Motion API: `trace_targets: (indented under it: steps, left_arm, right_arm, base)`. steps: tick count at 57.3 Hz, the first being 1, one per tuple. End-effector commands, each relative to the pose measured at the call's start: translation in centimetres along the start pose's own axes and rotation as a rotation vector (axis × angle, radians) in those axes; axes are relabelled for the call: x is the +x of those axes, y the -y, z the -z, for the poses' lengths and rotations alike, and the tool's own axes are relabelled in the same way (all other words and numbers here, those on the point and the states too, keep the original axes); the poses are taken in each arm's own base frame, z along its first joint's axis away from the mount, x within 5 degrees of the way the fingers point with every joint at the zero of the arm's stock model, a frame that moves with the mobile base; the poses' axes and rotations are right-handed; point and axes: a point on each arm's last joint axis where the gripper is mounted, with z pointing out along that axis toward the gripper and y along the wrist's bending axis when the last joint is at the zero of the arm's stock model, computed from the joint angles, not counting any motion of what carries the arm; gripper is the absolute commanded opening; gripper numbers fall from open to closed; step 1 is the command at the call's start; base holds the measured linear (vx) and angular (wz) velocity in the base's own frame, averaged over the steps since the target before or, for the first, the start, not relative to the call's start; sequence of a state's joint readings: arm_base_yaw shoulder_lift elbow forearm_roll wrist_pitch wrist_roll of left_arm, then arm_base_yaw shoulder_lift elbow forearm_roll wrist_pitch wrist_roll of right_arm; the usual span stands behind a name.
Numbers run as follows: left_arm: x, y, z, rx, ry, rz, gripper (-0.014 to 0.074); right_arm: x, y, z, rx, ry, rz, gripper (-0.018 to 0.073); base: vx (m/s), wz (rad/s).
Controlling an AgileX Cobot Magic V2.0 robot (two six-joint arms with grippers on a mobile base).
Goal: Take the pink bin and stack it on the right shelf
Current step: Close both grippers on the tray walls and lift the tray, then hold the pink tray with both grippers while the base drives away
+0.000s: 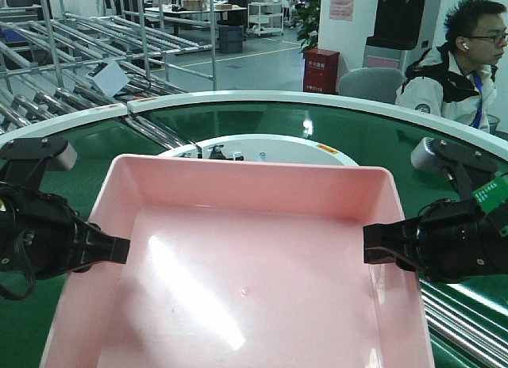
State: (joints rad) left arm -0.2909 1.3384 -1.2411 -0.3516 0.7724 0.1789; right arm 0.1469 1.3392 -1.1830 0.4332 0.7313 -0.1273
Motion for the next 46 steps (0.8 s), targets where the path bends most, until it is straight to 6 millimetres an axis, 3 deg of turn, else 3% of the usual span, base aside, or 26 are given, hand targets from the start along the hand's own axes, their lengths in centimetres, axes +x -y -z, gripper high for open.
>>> trace_targets:
  steps: [1, 46]
  left_arm:
    - [-1.27, 0.56, 2.03, 0.004, 0.113, -0.028, -0.0002]
    - [-1.27, 0.56, 2.03, 0.004, 0.113, -0.028, -0.0002]
  right_arm:
    - [-1.72, -0.46, 1.88, -0.005, 0.150, 0.013, -0.0008]
    - [-1.73, -0.45, 1.83, -0.004, 0.149, 0.013, -0.0008]
  base:
    - [-0.04, 0.00]
    - [-0.21, -0.06]
